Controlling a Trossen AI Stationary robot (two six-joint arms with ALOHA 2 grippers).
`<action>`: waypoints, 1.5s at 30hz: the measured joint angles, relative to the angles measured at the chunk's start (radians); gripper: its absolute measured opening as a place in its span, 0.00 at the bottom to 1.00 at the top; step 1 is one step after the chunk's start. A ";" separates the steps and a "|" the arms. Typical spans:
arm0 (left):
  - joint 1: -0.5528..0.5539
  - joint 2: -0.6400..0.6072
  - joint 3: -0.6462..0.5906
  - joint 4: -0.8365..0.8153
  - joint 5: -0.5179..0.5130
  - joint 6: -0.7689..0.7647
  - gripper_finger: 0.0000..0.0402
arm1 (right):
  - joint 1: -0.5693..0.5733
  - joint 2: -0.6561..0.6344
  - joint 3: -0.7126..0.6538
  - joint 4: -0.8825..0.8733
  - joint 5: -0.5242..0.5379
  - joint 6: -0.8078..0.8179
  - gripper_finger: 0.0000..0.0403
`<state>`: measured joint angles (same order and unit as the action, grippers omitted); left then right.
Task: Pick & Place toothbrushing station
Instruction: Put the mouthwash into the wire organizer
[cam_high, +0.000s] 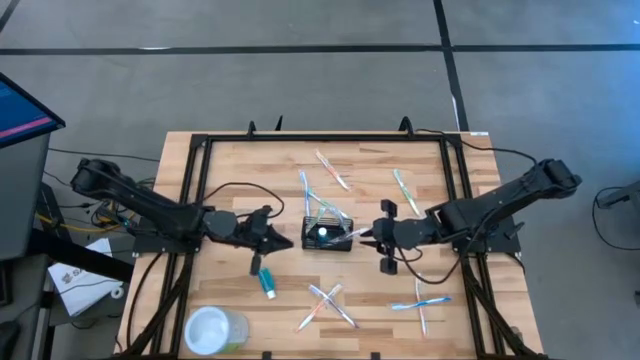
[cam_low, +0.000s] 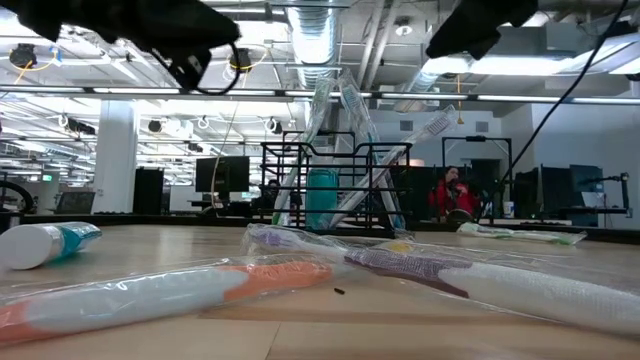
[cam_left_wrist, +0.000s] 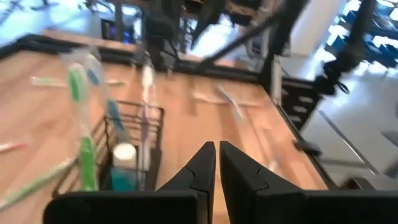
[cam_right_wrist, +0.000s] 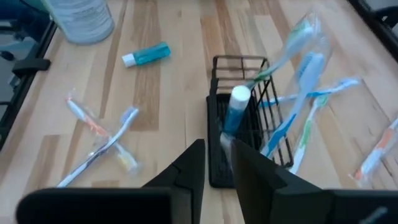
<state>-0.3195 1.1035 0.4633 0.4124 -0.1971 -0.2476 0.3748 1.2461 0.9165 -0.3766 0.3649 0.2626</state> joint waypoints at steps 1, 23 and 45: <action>-0.009 -0.018 0.000 -0.029 0.013 0.000 0.05 | 0.003 0.000 0.000 -0.002 0.000 0.001 0.17; -0.141 0.188 0.242 -0.586 0.021 0.019 0.21 | -0.004 -0.026 0.000 -0.147 0.003 0.097 0.17; -0.141 0.386 0.380 -0.688 0.153 0.060 0.21 | -0.004 -0.026 0.000 -0.225 0.003 0.105 0.17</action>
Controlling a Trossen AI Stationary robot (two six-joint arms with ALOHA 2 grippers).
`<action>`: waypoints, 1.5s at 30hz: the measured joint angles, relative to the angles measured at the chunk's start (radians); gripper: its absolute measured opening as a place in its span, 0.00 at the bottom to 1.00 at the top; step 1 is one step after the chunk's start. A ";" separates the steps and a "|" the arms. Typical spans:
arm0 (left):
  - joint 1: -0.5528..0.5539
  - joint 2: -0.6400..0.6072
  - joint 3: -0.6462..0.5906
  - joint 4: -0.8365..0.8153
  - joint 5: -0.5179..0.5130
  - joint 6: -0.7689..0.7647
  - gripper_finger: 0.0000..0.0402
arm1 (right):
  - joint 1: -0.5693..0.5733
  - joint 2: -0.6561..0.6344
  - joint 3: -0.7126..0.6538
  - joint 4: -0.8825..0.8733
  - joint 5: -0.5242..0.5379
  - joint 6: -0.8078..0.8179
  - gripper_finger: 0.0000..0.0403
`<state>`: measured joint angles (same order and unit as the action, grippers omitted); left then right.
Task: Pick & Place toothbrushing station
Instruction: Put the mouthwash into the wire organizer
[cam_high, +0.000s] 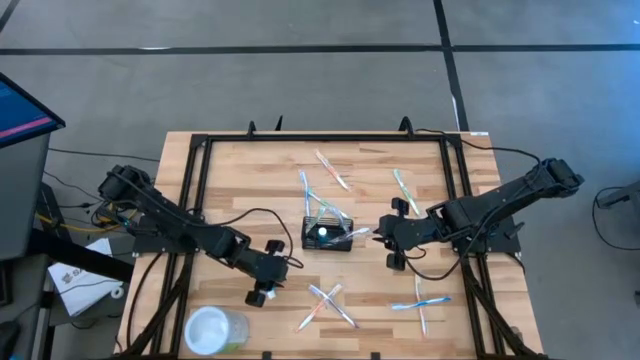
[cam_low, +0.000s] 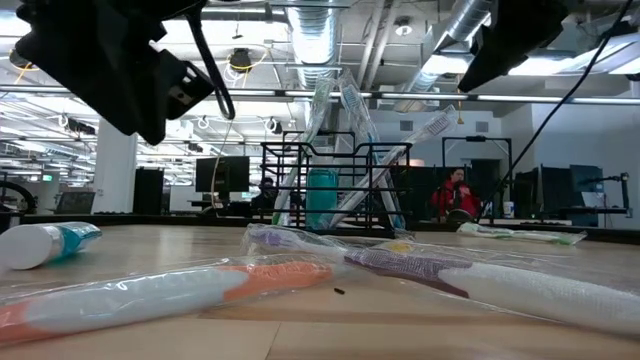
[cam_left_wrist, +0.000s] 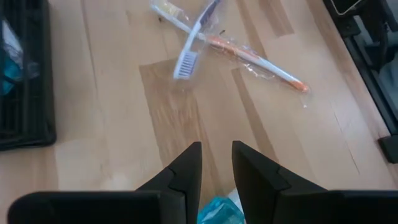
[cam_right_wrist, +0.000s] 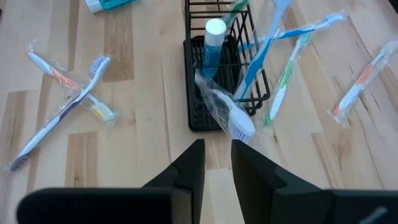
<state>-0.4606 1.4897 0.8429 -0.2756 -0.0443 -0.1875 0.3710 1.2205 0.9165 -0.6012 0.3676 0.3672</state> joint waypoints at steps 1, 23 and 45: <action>0.000 0.005 0.002 -0.004 0.001 0.000 0.21 | 0.000 0.000 0.000 -0.001 0.000 0.000 0.17; -0.027 0.025 0.008 -0.087 0.040 0.102 0.21 | -0.014 0.000 0.000 -0.031 0.000 0.043 0.17; -0.039 0.205 0.203 -0.263 0.058 0.265 0.21 | -0.047 0.000 0.000 -0.036 0.000 0.028 0.17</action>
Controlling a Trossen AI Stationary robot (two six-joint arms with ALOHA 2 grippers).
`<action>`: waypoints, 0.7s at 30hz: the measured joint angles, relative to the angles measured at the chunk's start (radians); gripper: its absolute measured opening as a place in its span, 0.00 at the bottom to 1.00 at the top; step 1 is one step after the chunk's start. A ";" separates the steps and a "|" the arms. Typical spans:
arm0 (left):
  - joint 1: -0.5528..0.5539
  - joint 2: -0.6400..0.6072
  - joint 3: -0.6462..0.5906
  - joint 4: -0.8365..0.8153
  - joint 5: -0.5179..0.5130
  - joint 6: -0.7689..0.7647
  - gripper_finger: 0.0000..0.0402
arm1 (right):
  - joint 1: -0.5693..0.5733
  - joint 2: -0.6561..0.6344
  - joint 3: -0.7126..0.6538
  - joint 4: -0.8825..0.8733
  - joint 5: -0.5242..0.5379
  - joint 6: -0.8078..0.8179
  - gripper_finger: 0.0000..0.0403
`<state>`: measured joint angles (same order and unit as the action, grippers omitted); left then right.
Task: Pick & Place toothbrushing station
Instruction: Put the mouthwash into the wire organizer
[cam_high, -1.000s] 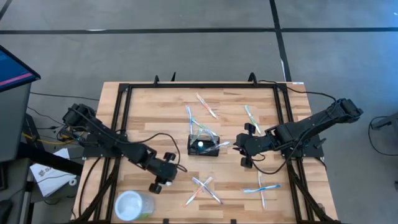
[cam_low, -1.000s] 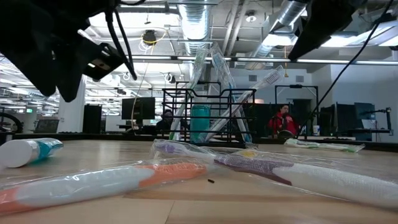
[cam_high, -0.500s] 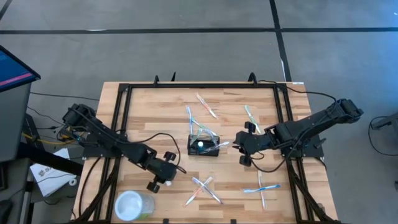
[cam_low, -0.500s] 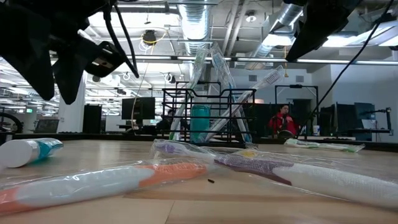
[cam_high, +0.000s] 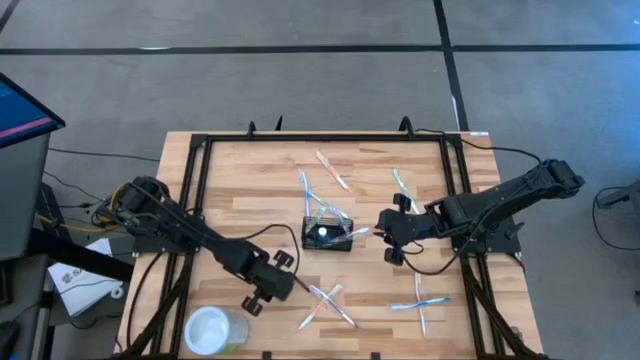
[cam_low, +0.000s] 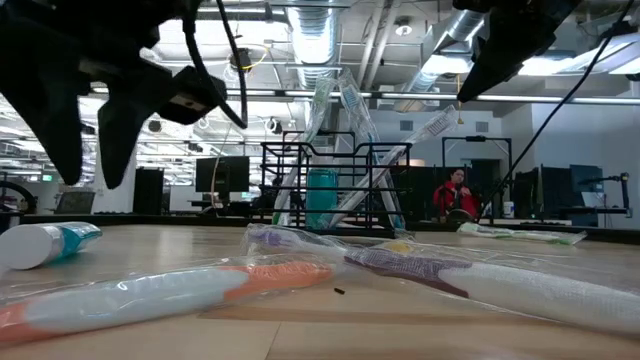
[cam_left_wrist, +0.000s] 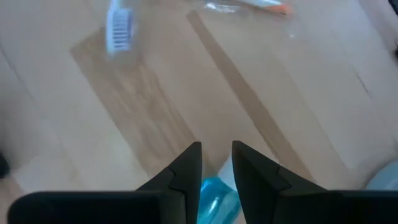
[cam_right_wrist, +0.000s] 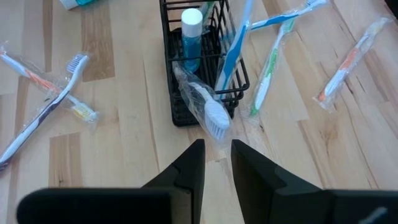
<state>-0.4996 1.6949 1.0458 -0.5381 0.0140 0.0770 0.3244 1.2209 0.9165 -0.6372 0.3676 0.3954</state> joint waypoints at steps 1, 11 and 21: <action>-0.003 0.004 0.003 -0.015 0.000 0.012 0.21 | 0.000 0.000 0.000 0.000 0.000 -0.002 0.17; -0.028 0.015 0.003 -0.037 -0.004 0.042 0.21 | 0.000 0.000 0.000 0.001 0.000 -0.002 0.17; -0.040 0.015 0.003 -0.040 -0.003 0.130 0.39 | 0.000 0.000 0.000 0.005 0.000 -0.002 0.17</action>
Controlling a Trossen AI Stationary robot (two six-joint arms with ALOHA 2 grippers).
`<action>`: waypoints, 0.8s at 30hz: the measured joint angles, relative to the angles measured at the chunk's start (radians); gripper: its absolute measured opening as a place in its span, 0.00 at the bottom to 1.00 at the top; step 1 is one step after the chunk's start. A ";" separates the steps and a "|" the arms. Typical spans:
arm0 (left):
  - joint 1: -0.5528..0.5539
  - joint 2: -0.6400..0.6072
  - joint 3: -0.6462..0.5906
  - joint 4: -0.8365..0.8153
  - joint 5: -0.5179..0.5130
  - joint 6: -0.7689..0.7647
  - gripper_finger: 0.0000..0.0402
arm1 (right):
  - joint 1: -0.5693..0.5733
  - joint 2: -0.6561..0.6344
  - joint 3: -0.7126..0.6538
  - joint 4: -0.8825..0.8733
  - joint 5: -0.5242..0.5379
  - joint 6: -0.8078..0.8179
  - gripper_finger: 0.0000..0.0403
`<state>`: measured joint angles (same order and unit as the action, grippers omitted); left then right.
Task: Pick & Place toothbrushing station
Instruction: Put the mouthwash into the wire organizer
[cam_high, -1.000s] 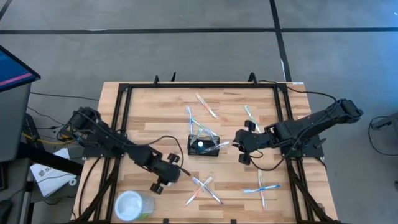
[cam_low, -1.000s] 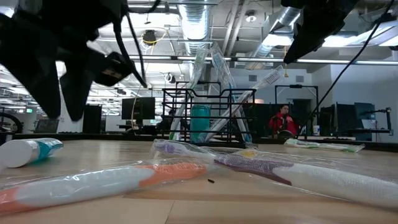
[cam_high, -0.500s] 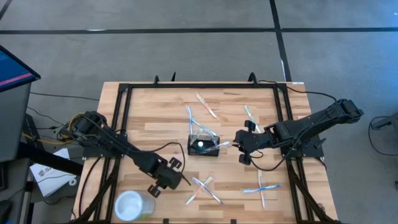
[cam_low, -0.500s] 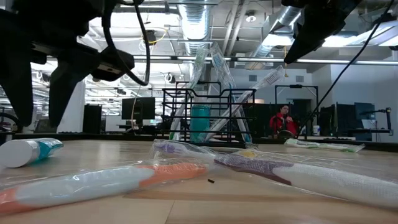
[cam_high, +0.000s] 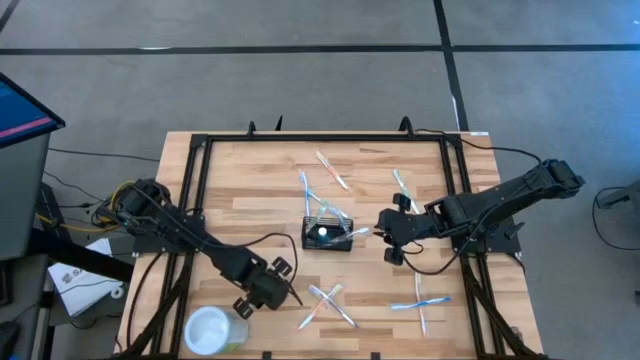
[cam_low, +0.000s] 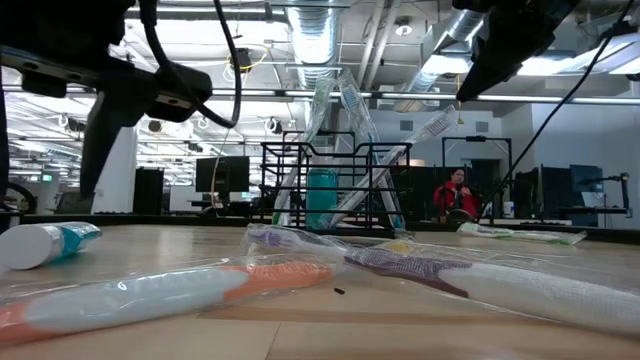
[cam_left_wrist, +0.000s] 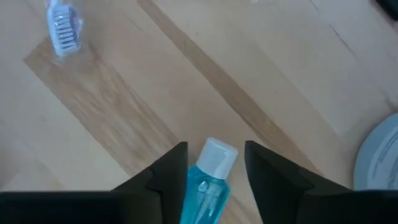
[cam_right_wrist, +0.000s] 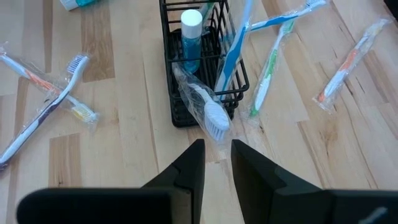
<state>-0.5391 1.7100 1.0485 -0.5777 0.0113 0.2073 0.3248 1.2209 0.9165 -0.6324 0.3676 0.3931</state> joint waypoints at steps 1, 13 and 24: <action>-0.004 0.000 0.000 0.000 0.000 0.016 0.41 | 0.000 0.000 0.000 0.001 0.000 0.000 0.17; -0.010 0.010 -0.009 0.004 -0.011 0.103 0.41 | 0.000 0.000 0.000 0.004 0.000 0.000 0.17; -0.012 0.025 -0.037 0.038 -0.011 0.102 0.41 | 0.001 0.000 0.000 0.000 0.000 0.000 0.17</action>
<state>-0.5507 1.7351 1.0115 -0.5399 0.0003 0.3095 0.3260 1.2209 0.9169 -0.6323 0.3675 0.3927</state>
